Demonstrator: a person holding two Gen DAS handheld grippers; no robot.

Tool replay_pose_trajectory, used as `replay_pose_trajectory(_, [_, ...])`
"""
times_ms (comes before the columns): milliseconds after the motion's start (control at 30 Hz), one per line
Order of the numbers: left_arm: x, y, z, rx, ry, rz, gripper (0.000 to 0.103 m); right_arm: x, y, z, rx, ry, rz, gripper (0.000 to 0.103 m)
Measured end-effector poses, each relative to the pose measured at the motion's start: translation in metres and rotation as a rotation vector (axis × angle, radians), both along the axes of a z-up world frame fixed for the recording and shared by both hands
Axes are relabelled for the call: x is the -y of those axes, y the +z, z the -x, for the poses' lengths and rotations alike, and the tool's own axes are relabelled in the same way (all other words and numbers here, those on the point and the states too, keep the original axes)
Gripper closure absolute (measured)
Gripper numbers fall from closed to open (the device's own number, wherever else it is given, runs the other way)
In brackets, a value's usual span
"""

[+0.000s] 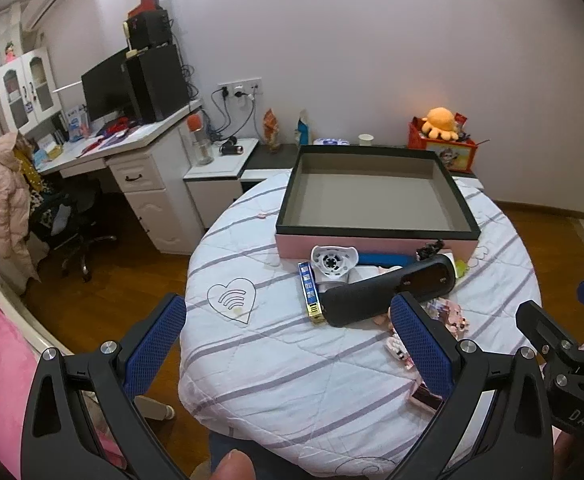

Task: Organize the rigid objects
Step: 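Move both tools toward the rose-gold cup and pink block toys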

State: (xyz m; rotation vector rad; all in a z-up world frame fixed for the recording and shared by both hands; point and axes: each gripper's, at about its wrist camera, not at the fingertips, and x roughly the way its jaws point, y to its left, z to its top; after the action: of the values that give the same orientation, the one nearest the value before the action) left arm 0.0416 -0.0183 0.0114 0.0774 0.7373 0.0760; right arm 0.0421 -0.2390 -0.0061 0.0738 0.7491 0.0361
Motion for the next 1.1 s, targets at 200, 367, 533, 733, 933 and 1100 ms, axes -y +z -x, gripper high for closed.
replay_pose_trajectory(200, [-0.008,0.0,-0.001,-0.017,0.061,0.011,0.0,0.0,-0.005,-0.011,-0.031,0.063,-0.006,0.0])
replay_pose_trajectory(367, [-0.015,-0.003,-0.002,-0.029,0.079,0.024,0.0,0.002,-0.005,-0.015,-0.04,0.067,0.004,0.0])
replay_pose_trajectory(533, [-0.019,-0.007,-0.003,-0.028,0.033,0.021,0.0,-0.003,-0.012,-0.008,-0.052,0.04,0.004,0.0])
replay_pose_trajectory(733, [-0.019,-0.018,-0.008,-0.046,-0.036,0.034,0.0,-0.008,-0.022,0.001,-0.091,0.009,0.006,0.0])
replay_pose_trajectory(933, [-0.014,-0.034,-0.012,-0.079,-0.081,0.051,0.0,-0.01,-0.033,0.001,-0.132,-0.002,0.026,0.0])
replay_pose_trajectory(1100, [-0.018,-0.042,-0.015,-0.09,-0.071,0.044,0.0,-0.012,-0.037,-0.003,-0.143,0.006,0.024,0.0])
